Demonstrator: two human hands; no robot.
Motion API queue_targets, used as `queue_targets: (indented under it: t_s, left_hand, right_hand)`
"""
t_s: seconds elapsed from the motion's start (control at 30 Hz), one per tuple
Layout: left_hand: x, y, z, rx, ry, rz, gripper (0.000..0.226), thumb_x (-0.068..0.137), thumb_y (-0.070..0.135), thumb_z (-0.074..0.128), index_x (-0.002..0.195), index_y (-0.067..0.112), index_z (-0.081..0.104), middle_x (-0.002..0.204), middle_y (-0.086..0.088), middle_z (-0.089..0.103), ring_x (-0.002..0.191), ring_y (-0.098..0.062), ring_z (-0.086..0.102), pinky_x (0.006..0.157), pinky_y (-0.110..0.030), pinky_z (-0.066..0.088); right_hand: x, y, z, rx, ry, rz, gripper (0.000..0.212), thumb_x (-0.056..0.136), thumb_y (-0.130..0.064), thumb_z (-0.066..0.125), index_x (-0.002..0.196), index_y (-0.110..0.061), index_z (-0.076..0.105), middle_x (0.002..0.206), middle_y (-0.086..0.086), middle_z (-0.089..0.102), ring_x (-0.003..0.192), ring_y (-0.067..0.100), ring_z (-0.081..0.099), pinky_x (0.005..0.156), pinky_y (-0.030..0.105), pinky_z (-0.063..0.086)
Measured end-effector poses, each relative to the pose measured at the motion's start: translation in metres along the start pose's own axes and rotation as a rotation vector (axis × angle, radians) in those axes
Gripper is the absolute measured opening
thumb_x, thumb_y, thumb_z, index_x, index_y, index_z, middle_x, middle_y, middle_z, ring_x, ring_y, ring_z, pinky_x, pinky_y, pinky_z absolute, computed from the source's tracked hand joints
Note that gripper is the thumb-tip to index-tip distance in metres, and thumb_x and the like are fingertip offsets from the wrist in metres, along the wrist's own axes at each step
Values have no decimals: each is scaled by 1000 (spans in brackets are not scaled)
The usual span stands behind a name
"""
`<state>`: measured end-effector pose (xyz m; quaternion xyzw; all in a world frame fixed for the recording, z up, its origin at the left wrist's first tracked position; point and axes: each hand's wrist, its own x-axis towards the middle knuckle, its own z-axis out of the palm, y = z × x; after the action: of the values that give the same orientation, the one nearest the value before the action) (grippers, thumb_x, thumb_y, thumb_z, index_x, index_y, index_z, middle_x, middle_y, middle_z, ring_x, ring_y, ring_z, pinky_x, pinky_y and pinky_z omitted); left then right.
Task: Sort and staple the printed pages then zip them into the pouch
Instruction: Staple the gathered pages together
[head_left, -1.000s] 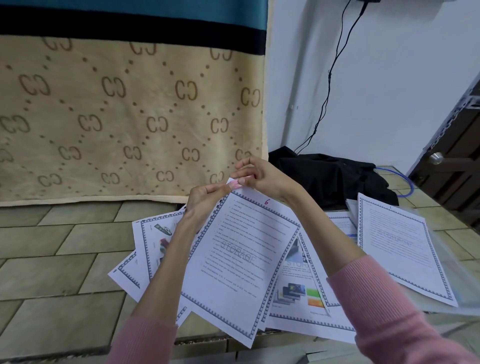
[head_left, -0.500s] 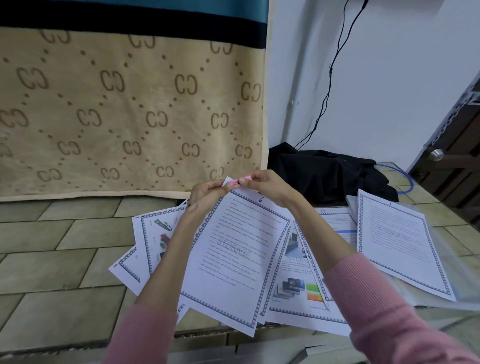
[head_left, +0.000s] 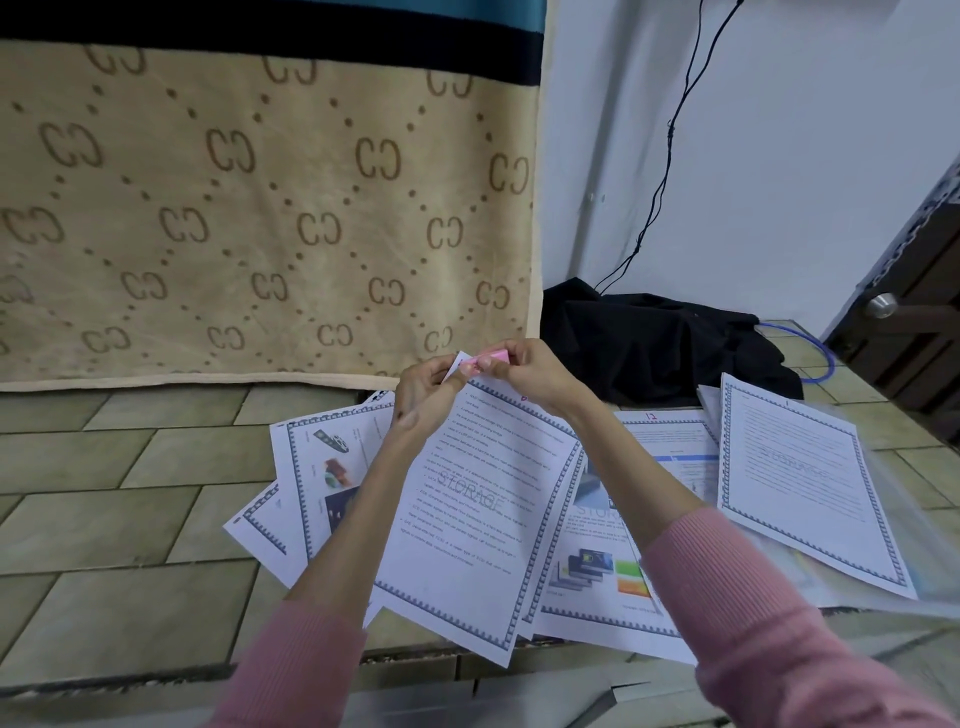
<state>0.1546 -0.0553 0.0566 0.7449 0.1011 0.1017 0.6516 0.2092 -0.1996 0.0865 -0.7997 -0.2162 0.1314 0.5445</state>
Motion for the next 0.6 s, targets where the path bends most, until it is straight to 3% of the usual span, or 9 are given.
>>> queue_targets:
  t_s: [0.2,0.33,0.43,0.53,0.6]
  left_hand:
    - [1,-2,5,-22,66,-18,5,85,29,65,84,32,69,90,1,71,97,-15,64,86,-25,48]
    - [-5,5,-11,-67,-68,-28,16,83,21,70,99,18,70,87,3,72,80,-9,68,71,-17,54]
    - [-7,-1,-25,213,-175,-51,19,85,18,68,101,10,68,77,7,69,73,-10,65,58,-15,52]
    - [-9,-14,-39,243,-170,-121,19,87,18,64,104,9,68,77,9,69,82,-18,67,65,-23,53]
    - [-12,-20,-49,237,-132,-154,23,88,22,63,107,10,67,92,-3,69,92,-25,66,78,-32,53]
  right_hand:
    - [4,8,9,-9,100,11,18,90,-22,62,98,-7,68,95,11,70,94,26,65,89,35,50]
    - [6,4,2,24,61,21,16,89,-23,63,97,-10,69,87,-2,69,84,10,62,79,20,47]
    - [8,0,-5,42,42,26,24,88,-26,64,105,-10,69,92,-1,70,81,5,62,72,13,46]
    - [4,2,-14,100,106,-56,23,86,-26,67,107,-15,69,99,-1,71,89,12,64,81,20,49]
    - [-2,9,-22,177,301,-128,13,83,-28,70,96,-25,70,90,-7,71,83,11,61,77,21,48]
